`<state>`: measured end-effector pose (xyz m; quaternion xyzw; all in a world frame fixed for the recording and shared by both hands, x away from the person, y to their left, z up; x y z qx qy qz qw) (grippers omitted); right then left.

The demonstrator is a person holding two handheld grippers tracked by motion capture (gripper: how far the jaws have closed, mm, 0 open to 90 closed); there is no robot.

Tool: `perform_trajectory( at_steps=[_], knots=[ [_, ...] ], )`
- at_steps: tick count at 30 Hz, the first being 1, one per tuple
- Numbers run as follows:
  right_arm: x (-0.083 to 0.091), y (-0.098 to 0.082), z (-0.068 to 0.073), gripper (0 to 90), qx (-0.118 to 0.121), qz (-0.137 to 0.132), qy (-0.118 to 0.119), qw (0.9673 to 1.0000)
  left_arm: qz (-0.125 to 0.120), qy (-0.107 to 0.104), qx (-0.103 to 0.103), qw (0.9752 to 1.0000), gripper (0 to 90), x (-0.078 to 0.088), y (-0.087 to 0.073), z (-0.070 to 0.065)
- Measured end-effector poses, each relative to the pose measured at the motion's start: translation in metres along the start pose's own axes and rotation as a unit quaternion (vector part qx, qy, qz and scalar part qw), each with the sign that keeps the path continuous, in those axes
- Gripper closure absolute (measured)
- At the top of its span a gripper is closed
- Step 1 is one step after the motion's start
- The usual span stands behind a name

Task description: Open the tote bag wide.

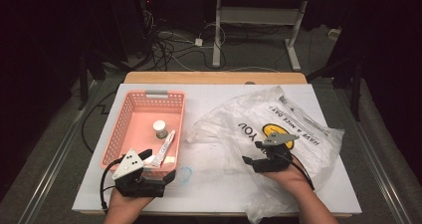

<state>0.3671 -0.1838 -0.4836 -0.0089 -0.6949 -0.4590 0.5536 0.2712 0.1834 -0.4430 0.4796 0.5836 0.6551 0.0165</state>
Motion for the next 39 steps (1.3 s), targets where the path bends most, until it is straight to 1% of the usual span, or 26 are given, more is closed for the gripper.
perform_trajectory(
  at_steps=[1,4,7,8,10,13,14,15,16,17,18,20,22,24,27,28,30,32,34,36,38,39],
  knots=[
    [-0.002,0.0,0.001,26.6,0.006,0.004,-0.005,1.0,0.001,-0.001,0.001,1.0,0.0,0.0,0.0,0.001],
    [-0.006,0.002,0.005,26.7,0.013,0.008,-0.002,0.9999,0.001,0.0,0.001,1.0,0.0,0.0,-0.001,0.002],
    [-0.012,0.003,0.01,26.9,0.035,0.021,-0.004,0.9991,0.002,-0.001,-0.001,1.0,0.0,-0.001,0.0,0.001],
    [-0.014,0.003,0.011,27.7,0.038,0.026,-0.003,0.9989,0.002,-0.001,-0.001,1.0,0.0,-0.001,0.0,0.0],
    [-0.018,0.001,0.013,29.9,0.045,0.037,-0.005,0.9983,0.004,-0.001,-0.003,1.0,0.0,-0.001,0.0,0.0],
    [-0.023,-0.002,0.014,36.7,0.055,0.047,-0.002,0.9974,0.003,-0.001,-0.002,1.0,0.0,-0.001,-0.001,0.0],
    [-0.024,-0.002,0.015,37.8,0.059,0.052,-0.003,0.9969,0.003,-0.001,-0.002,1.0,0.0,-0.001,-0.001,0.0],
    [-0.024,-0.002,0.015,42.1,0.058,0.051,-0.001,0.997,0.003,-0.001,-0.002,1.0,0.0,0.0,-0.001,0.0],
    [-0.024,-0.002,0.015,45.5,0.052,0.048,-0.004,0.9975,0.002,-0.001,-0.002,1.0,0.0,0.0,-0.001,0.0],
    [-0.023,-0.002,0.014,48.7,0.056,0.047,-0.009,0.9973,0.002,-0.001,-0.003,1.0,0.0,0.0,0.0,0.0],
    [-0.023,-0.002,0.013,51.4,0.052,0.045,-0.008,0.9976,0.003,-0.001,-0.003,1.0,0.0,0.0,-0.001,-0.001],
    [-0.021,-0.002,0.01,55.6,0.041,0.039,-0.006,0.9984,0.002,-0.001,-0.003,1.0,0.0,0.0,-0.001,-0.001],
    [-0.019,-0.001,0.008,60.9,0.038,0.031,-0.006,0.9988,0.002,-0.001,-0.002,1.0,0.0,0.0,-0.001,-0.001],
    [-0.017,-0.002,0.006,65.0,0.033,0.029,-0.005,0.999,0.003,-0.001,-0.002,1.0,0.0,0.0,-0.001,-0.001],
    [-0.019,-0.006,0.003,69.8,0.031,0.04,-0.005,0.9987,0.005,0.0,-0.004,1.0,0.0,0.0,-0.001,-0.001],
    [-0.02,-0.007,0.003,71.6,0.029,0.035,-0.003,0.999,0.005,0.0,-0.004,1.0,0.0,0.0,-0.001,0.0],
    [-0.019,-0.007,0.002,76.9,0.027,0.034,-0.003,0.9991,0.003,0.0,-0.002,1.0,0.0,0.0,-0.002,0.001],
    [-0.019,-0.008,0.001,84.3,0.021,0.025,0.0,0.9995,0.004,0.0,-0.001,1.0,0.0,0.001,-0.002,0.001],
    [-0.017,-0.008,-0.001,88.8,0.019,0.016,-0.002,0.9997,0.004,0.0,-0.002,1.0,0.0,0.001,-0.002,0.002],
    [-0.013,-0.007,-0.002,90.0,0.017,0.004,-0.009,0.9998,0.003,0.001,-0.001,1.0,0.0,0.001,-0.002,0.002],
    [-0.008,-0.006,-0.003,90.0,0.016,-0.014,-0.016,0.9997,0.002,-0.001,0.002,1.0,0.0,0.002,-0.002,0.003],
    [-0.005,-0.005,-0.003,90.0,0.015,-0.023,-0.014,0.9995,0.001,-0.002,0.004,1.0,0.0,0.002,-0.002,0.003]
  ],
)
Point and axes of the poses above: each handheld gripper's, and its own axes: x roughly backward along the jaws, y roughly out of its top, z roughly to its left, the point moved 3 cm from there along -x, roughly forward along the jaws, and after that the axes turned 10 degrees about z, right-handed, at the moved point
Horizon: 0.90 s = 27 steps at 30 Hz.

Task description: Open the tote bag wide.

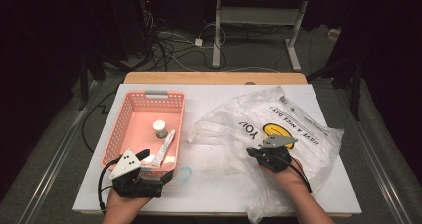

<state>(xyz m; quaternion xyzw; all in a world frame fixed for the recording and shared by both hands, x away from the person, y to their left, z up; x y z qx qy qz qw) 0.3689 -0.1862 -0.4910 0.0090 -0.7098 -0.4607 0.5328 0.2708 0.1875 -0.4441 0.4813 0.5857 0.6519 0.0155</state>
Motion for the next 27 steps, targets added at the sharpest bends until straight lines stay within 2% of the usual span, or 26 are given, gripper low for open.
perform_trajectory(
  at_steps=[4,9,16,27],
  knots=[
    [0.01,0.003,-0.002,90.0,0.002,-0.03,-0.006,0.9995,-0.001,0.0,0.002,1.0,0.0,0.001,0.0,0.001],
    [0.024,0.01,-0.004,90.0,0.003,-0.054,-0.018,0.9984,-0.003,0.002,0.002,1.0,0.0,0.001,0.0,0.002],
    [0.041,0.019,-0.011,90.0,0.003,-0.091,-0.025,0.9955,-0.007,0.003,0.005,1.0,0.0,0.001,0.0,0.004],
    [0.06,0.027,-0.018,90.0,-0.004,-0.128,-0.033,0.9912,-0.013,0.007,0.014,0.9998,0.0,0.003,0.0,0.007]
  ],
)
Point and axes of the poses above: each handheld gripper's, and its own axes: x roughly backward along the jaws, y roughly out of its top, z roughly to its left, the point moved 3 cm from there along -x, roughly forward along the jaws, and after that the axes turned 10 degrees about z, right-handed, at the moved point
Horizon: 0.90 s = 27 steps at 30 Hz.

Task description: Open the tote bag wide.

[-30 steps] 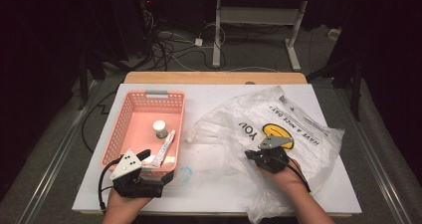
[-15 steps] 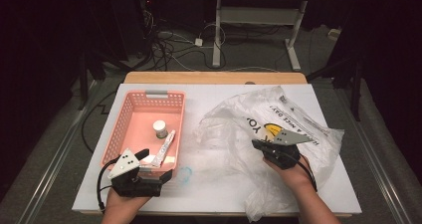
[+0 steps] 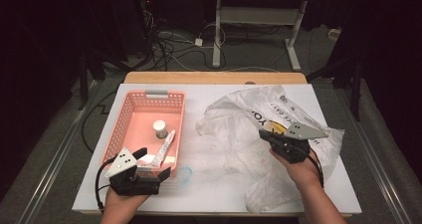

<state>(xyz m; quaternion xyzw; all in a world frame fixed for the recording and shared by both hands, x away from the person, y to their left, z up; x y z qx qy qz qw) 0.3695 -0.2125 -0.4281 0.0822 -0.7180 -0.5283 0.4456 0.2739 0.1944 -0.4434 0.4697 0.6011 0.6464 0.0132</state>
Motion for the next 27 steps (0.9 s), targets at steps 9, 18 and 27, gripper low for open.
perform_trajectory(
  at_steps=[9,18,27],
  knots=[
    [0.007,0.005,-0.004,90.0,-0.006,-0.019,-0.004,0.9998,-0.004,-0.003,0.012,0.9999,0.0,0.001,0.001,0.003],
    [0.008,0.005,-0.004,90.0,-0.01,-0.023,-0.003,0.9997,-0.006,0.009,0.016,0.9998,0.0,0.003,0.018,0.007],
    [0.009,0.005,-0.003,90.0,-0.011,-0.026,0.001,0.9996,-0.002,0.016,0.024,0.9996,0.0,-0.004,0.05,0.023]
  ],
)
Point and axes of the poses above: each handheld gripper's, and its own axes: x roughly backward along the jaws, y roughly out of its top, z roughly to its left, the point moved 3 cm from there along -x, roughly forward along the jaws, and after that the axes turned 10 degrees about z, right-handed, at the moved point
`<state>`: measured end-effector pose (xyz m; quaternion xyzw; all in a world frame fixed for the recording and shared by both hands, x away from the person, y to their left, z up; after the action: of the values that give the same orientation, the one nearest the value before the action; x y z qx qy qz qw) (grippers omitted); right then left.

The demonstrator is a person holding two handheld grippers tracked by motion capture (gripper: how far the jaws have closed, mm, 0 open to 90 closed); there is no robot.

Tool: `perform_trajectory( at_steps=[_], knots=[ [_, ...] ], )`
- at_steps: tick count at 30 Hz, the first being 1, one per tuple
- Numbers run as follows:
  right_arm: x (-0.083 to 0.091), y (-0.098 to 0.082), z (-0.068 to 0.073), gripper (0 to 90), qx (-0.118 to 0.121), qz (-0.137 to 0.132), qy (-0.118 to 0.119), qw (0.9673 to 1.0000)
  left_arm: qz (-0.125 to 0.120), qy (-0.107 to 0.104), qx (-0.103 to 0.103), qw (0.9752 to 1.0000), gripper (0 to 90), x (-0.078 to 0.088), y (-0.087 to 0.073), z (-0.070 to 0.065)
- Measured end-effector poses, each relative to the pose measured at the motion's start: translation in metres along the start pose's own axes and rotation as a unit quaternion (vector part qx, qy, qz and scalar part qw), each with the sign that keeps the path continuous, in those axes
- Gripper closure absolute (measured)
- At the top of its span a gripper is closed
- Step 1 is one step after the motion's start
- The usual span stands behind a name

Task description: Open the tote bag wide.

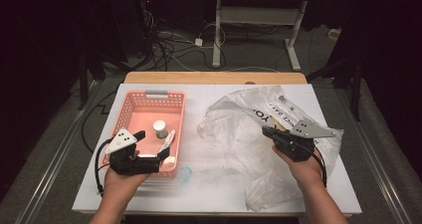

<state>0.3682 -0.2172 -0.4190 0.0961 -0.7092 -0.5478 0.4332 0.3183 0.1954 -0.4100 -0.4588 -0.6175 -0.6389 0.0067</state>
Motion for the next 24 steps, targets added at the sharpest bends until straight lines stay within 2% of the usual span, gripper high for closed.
perform_trajectory(
  at_steps=[2,4,8,13,16,19,21,24],
  knots=[
    [0.0,0.0,0.0,90.0,0.002,0.001,0.0,1.0,-0.007,-0.004,0.004,1.0,1.1,-0.002,0.008,0.002],
    [0.001,0.001,-0.001,90.0,0.0,-0.004,0.0,1.0,-0.007,0.001,0.003,1.0,1.3,-0.005,0.015,0.005],
    [0.002,0.001,-0.003,90.0,-0.003,-0.006,0.0,1.0,0.009,0.002,0.007,0.9999,1.3,-0.017,0.024,0.014],
    [0.002,0.0,-0.003,90.0,-0.004,-0.006,0.001,1.0,0.037,0.013,0.009,0.9992,1.2,-0.036,0.026,0.025],
    [0.003,0.0,-0.002,90.0,-0.004,-0.006,0.001,1.0,0.056,0.015,0.017,0.9982,1.3,-0.044,0.026,0.031],
    [0.004,0.001,-0.003,90.0,-0.007,-0.006,0.001,1.0,0.084,0.02,0.018,0.9961,3.1,-0.052,0.024,0.037],
    [0.004,0.001,-0.004,90.0,-0.005,-0.008,0.001,0.9999,0.098,0.024,0.031,0.9944,4.5,-0.056,0.024,0.04],
    [0.005,0.001,-0.005,90.0,-0.007,-0.009,0.0,0.9999,0.111,0.028,0.027,0.993,12.1,-0.058,0.024,0.041]
  ],
)
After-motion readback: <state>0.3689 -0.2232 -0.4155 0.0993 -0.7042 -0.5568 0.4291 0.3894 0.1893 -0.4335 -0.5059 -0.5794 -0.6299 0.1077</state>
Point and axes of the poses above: each handheld gripper's, and its own axes: x roughly backward along the jaws, y roughly out of its top, z roughly to its left, the point moved 3 cm from there along -x, roughly forward along the jaws, and after that the axes turned 10 degrees about z, right-handed, at the moved point
